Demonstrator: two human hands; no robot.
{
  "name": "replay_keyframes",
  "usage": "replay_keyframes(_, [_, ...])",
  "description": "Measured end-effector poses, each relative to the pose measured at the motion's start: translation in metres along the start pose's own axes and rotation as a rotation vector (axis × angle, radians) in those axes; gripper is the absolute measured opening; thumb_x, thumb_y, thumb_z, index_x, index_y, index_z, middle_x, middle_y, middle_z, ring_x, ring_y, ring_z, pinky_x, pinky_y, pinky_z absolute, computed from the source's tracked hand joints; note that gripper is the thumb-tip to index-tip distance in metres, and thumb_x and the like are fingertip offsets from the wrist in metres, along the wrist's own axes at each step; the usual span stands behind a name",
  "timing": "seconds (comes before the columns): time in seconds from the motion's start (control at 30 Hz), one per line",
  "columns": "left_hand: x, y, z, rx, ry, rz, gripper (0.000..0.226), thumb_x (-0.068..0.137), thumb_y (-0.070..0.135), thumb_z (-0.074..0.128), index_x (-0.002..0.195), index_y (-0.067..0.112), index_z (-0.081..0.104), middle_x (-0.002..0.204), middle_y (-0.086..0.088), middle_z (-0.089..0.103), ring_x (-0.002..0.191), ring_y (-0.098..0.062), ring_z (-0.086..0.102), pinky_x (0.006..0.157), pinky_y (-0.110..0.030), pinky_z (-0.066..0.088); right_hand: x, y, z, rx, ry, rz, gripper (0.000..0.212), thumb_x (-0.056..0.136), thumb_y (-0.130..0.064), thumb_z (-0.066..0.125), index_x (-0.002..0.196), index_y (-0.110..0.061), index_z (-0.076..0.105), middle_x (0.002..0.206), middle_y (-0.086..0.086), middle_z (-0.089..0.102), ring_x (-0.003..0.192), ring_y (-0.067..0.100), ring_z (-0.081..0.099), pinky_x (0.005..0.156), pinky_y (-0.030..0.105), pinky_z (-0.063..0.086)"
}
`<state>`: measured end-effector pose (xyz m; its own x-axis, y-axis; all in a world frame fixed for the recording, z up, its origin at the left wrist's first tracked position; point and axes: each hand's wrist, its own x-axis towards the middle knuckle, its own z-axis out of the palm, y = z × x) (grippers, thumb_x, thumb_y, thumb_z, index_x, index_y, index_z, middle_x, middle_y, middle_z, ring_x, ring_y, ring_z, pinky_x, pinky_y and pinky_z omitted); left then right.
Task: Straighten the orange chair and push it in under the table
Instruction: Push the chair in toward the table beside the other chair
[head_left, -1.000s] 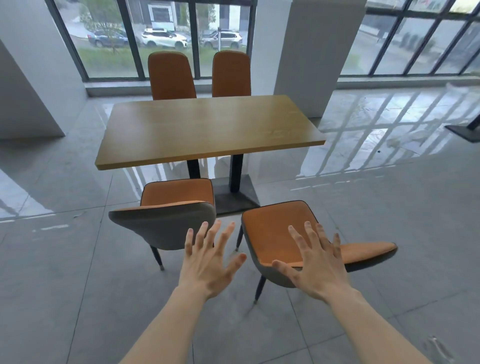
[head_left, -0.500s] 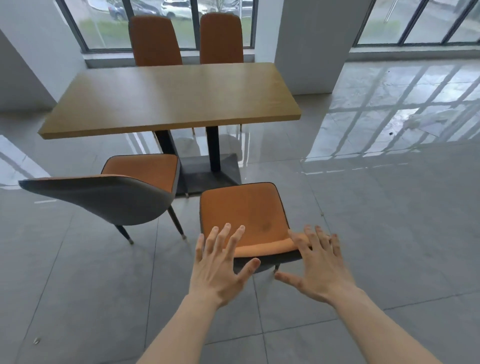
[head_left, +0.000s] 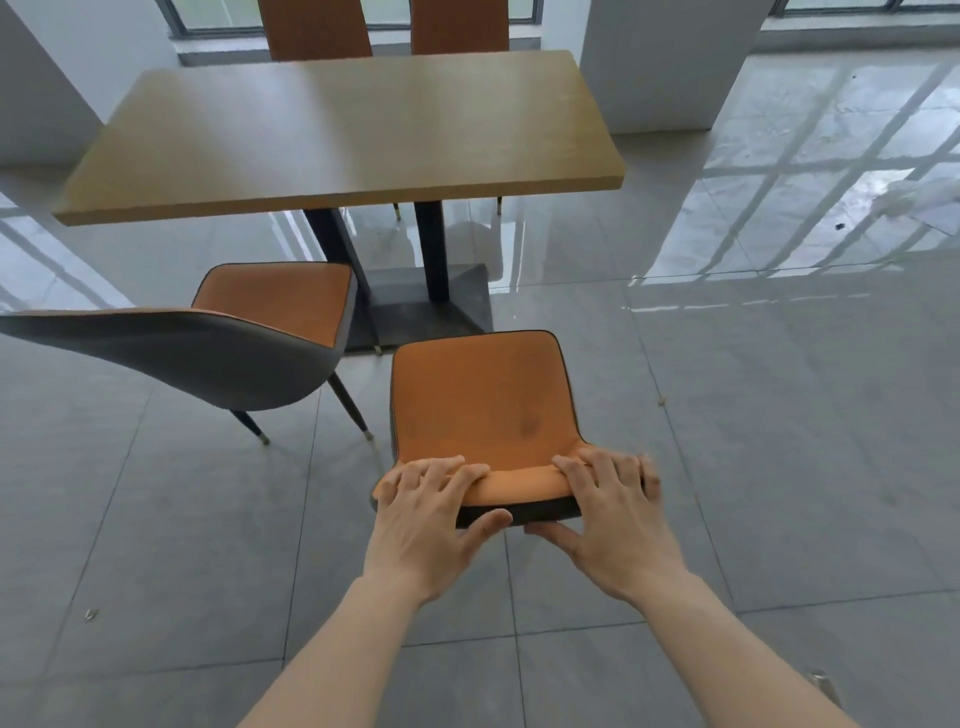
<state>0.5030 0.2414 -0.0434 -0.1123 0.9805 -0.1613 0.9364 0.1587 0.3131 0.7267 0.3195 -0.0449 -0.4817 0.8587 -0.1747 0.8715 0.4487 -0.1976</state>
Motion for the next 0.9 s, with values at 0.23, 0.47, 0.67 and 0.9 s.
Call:
replay_keyframes(0.23, [0.02, -0.001, -0.005, -0.022, 0.061, 0.004, 0.071, 0.089, 0.088, 0.014, 0.138, 0.048, 0.047, 0.129, 0.015, 0.054, 0.118, -0.017, 0.04, 0.102, -0.042, 0.033, 0.021, 0.007, -0.008, -0.018, 0.066, -0.027, 0.082, 0.082, -0.091, 0.027, 0.134, -0.032, 0.048, 0.129, 0.0, 0.051, 0.123, 0.028, 0.041, 0.114, 0.056, 0.025])
replay_keyframes(0.47, [0.039, -0.007, -0.015, -0.031, 0.084, 0.035, 0.064, 0.092, 0.085, 0.021, 0.136, 0.047, 0.049, 0.126, 0.017, 0.055, 0.115, -0.015, 0.041, 0.099, -0.039, 0.032, 0.041, 0.007, -0.017, -0.01, 0.078, -0.028, 0.074, 0.083, -0.087, 0.039, 0.133, -0.033, 0.048, 0.129, -0.001, 0.05, 0.122, 0.027, 0.04, 0.113, 0.054, 0.027])
replay_keyframes(0.67, [0.04, -0.013, -0.012, -0.04, 0.116, 0.056, 0.056, 0.094, 0.081, 0.03, 0.131, 0.046, 0.054, 0.121, 0.014, 0.06, 0.11, -0.017, 0.048, 0.094, -0.042, 0.038, 0.043, 0.005, -0.012, 0.007, 0.068, -0.031, 0.075, 0.083, -0.086, 0.038, 0.134, -0.033, 0.049, 0.13, 0.0, 0.051, 0.123, 0.029, 0.043, 0.11, 0.055, 0.03])
replay_keyframes(0.9, [0.034, -0.012, 0.0, -0.055, 0.132, 0.07, 0.056, 0.093, 0.082, 0.031, 0.128, 0.046, 0.056, 0.119, 0.015, 0.061, 0.108, -0.018, 0.048, 0.091, -0.039, 0.033, 0.037, 0.004, -0.004, 0.034, 0.039, -0.02, 0.079, 0.082, -0.088, 0.028, 0.135, -0.033, 0.048, 0.128, 0.0, 0.049, 0.123, 0.03, 0.042, 0.11, 0.057, 0.03])
